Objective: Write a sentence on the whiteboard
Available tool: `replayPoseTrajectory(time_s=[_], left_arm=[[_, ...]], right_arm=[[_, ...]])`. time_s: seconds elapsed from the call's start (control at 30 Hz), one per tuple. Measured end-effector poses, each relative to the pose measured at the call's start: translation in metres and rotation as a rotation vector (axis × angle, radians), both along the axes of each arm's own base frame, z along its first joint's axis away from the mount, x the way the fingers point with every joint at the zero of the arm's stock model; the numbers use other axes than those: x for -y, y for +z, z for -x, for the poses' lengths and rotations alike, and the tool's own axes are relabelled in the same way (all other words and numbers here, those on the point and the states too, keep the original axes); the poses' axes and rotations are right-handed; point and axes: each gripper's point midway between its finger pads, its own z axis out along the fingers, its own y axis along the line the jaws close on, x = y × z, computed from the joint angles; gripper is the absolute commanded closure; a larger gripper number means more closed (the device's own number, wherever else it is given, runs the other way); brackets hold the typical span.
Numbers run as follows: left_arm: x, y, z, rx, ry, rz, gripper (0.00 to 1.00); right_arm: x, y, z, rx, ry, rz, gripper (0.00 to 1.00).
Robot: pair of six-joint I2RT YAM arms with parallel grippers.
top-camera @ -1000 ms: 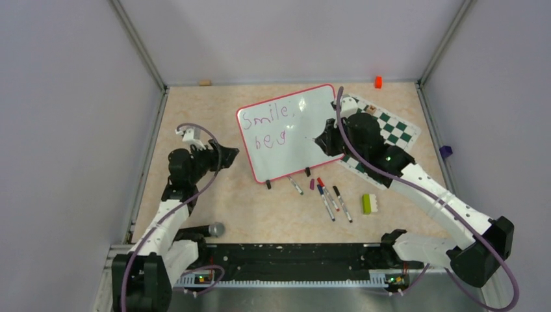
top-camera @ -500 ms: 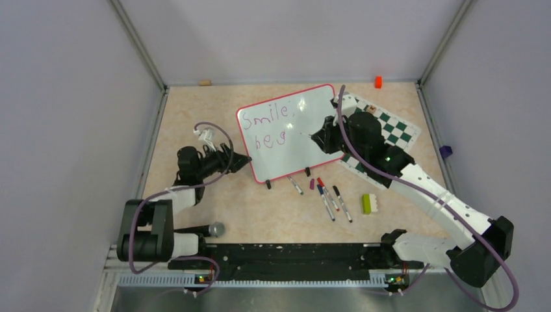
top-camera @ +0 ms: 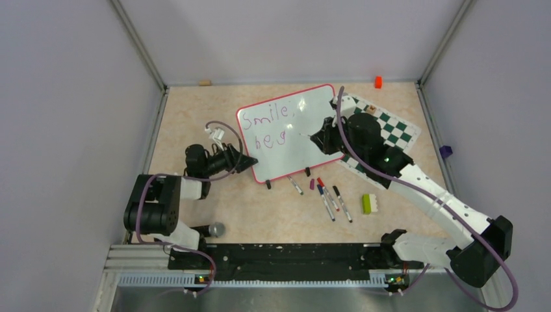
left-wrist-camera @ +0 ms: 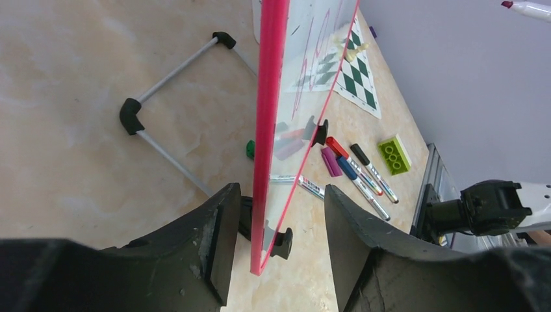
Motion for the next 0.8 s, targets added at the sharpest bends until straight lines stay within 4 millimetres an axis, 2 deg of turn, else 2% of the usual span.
replayPoseTrajectory(time_s=[0.17, 0.23, 0.5, 0.8], left_arm=[[0.010, -0.001, -0.004, 0.001, -0.052, 0.002, 0.80], [0.012, -0.001, -0.007, 0.000, -0.069, 0.004, 0.98], [0.022, 0.003, -0.011, 0.022, -0.172, 0.028, 1.00], [0.022, 0.000, -0.012, 0.029, -0.206, 0.015, 1.00]], right_arm=[[0.001, -0.004, 0.000, -0.001, 0.003, 0.011, 1.00], [0.003, -0.004, -0.002, 0.004, -0.011, 0.018, 1.00], [0.018, 0.004, -0.009, 0.038, -0.098, 0.029, 1.00], [0.013, 0.004, -0.004, 0.033, -0.060, 0.016, 1.00]])
